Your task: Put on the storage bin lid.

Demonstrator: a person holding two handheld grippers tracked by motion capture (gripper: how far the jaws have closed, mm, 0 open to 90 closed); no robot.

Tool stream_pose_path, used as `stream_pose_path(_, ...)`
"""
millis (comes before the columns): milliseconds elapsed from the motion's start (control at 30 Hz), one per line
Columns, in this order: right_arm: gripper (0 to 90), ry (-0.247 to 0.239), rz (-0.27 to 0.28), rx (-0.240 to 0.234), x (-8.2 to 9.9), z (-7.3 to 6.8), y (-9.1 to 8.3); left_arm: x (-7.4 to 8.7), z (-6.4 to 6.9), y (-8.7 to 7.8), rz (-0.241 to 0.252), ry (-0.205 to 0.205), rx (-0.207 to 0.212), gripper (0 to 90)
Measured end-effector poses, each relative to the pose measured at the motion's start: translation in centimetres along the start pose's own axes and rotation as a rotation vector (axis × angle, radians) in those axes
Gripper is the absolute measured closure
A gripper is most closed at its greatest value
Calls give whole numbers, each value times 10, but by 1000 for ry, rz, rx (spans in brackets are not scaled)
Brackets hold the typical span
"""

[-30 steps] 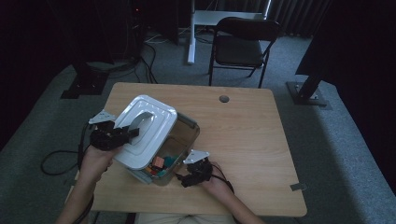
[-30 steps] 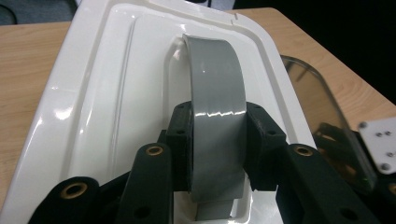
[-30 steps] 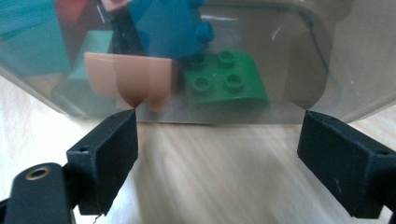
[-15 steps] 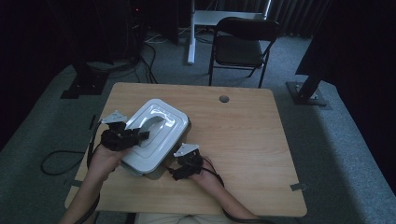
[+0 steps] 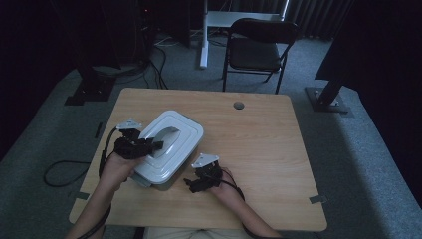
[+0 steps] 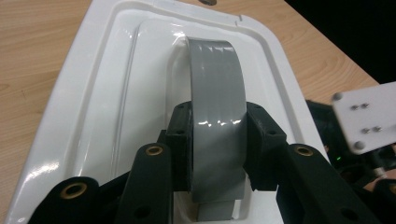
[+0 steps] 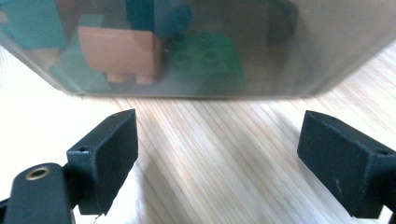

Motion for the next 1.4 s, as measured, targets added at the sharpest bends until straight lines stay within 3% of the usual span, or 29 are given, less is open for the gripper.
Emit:
stream_pose_path(300,122,30,8,35,12,16,-14,2,0,1,9,11,-22,674)
stream_pose_path(433,122,50,14,35,16,20,-18,3,-1,1,30,1,5,663)
stream_pose_path(733,122,38,11,49,21,25,-28,-2,-9,-18,112,2,-3,362)
stream_pose_path(800,122,40,13,52,22,27,-30,-2,-12,-22,120,12,-3,307)
stream_pose_path(933,122,47,4,62,27,31,-34,-1,-19,-29,142,-5,-6,233)
stream_pose_path(1033,122,53,1,70,30,35,-37,0,-26,-33,181,-5,-38,178)
stream_pose_path(1100,122,55,2,76,32,37,-39,1,-30,-35,193,-9,-42,95)
stream_pose_path(1167,122,64,3,79,33,39,-41,3,-35,-37,202,3,-68,81)
stream_pose_path(1200,122,67,5,83,33,41,-42,4,-38,-38,202,5,-70,21)
stream_pose_path(1367,122,71,8,80,33,41,-43,6,-45,-42,209,4,-101,4)
stream_pose_path(1400,122,64,7,82,33,40,-43,7,-52,-45,224,4,-118,5)
Point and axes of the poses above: each handheld gripper's, and its own axes: y roughly forward along the jaws, x roughly out of its underside, z roughly to its right, the point moved 9 cm from there along y, roughly forward along the jaws, and after that the axes turned 4 degrees about -y, right-handed, at the moved point
